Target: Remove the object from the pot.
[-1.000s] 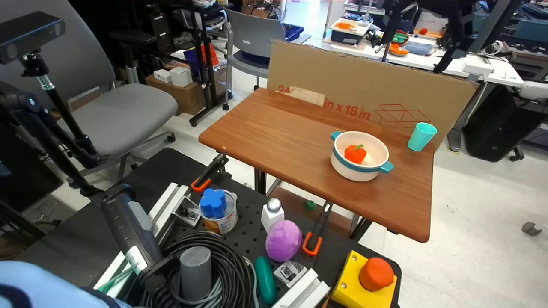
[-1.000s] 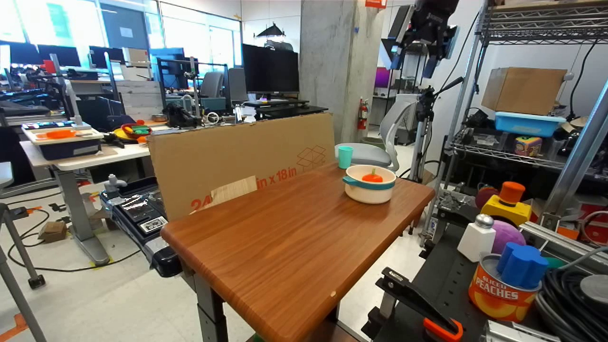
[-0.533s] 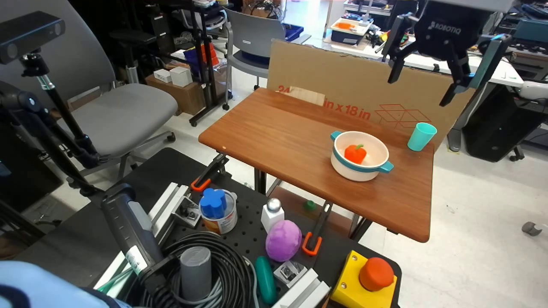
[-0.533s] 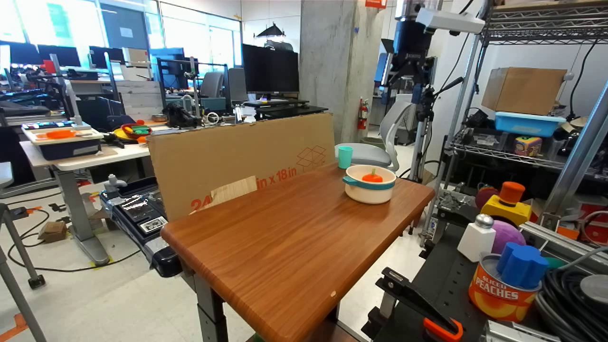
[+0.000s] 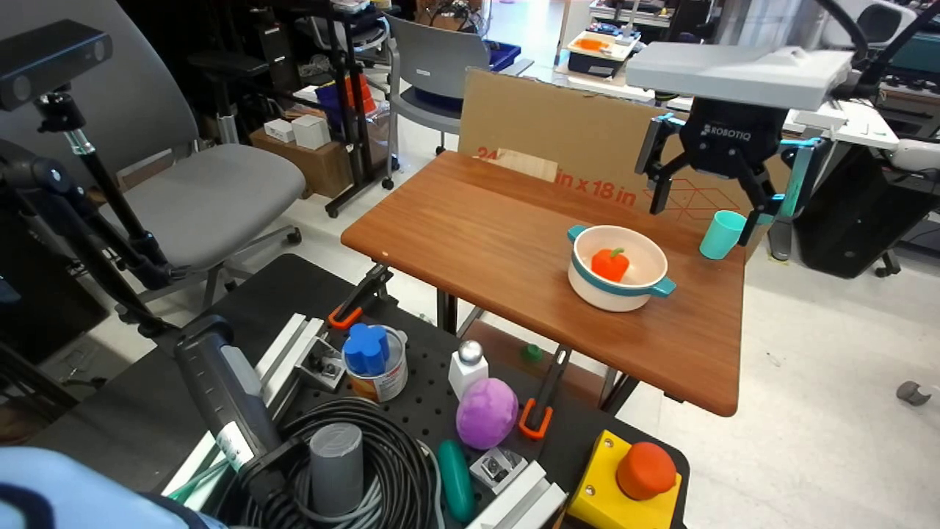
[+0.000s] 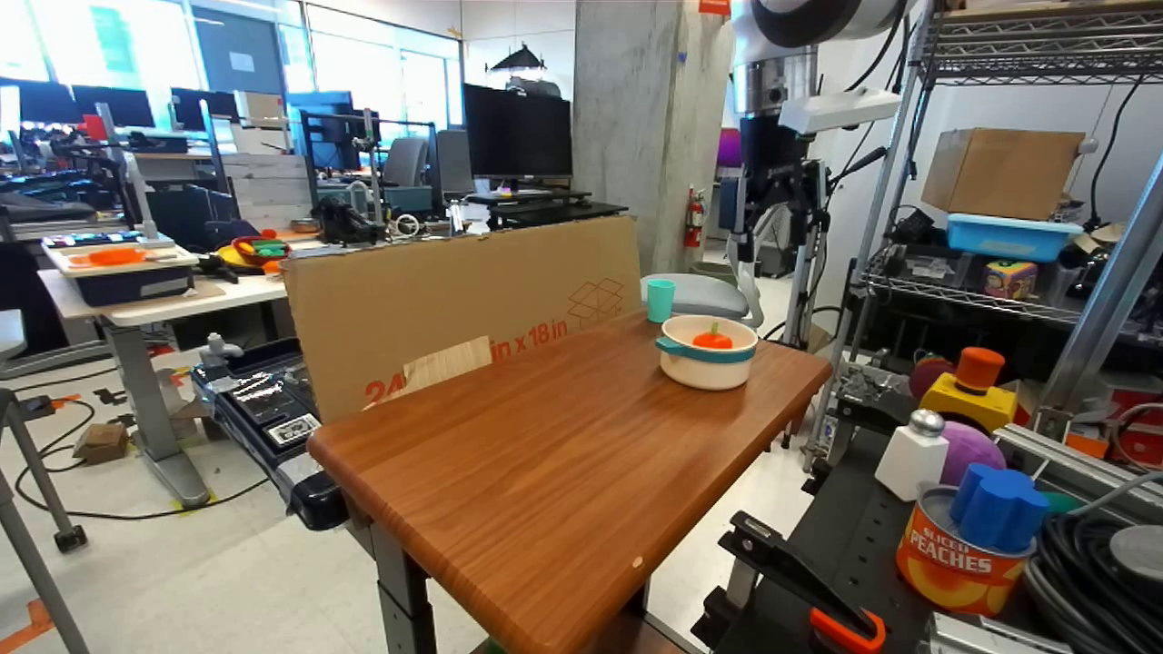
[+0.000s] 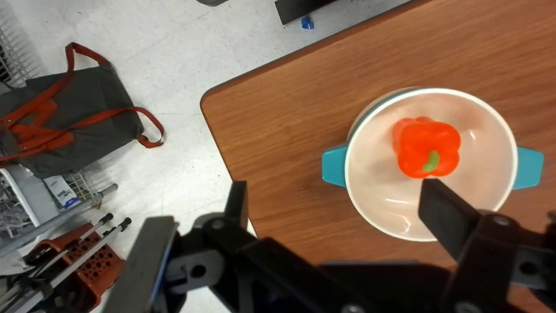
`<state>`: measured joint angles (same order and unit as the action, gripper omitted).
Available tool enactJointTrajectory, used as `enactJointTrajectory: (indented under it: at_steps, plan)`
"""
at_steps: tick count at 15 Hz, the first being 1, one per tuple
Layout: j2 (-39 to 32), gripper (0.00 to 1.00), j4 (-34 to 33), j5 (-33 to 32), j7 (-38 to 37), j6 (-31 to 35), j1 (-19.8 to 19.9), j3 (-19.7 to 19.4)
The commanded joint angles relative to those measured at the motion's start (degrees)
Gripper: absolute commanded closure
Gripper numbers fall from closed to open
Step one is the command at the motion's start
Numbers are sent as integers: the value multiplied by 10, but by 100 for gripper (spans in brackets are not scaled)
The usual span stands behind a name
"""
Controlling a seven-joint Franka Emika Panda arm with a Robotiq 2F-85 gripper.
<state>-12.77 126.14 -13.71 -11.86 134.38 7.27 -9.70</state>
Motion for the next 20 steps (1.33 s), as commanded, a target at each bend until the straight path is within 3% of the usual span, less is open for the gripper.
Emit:
enactJointTrajectory:
  at_steps: [1, 20]
  plan:
    - [-34, 0, -20, -22, -12, -10, -17, -2]
    - [-132, 0, -95, 8, 4, -23, -54, 21]
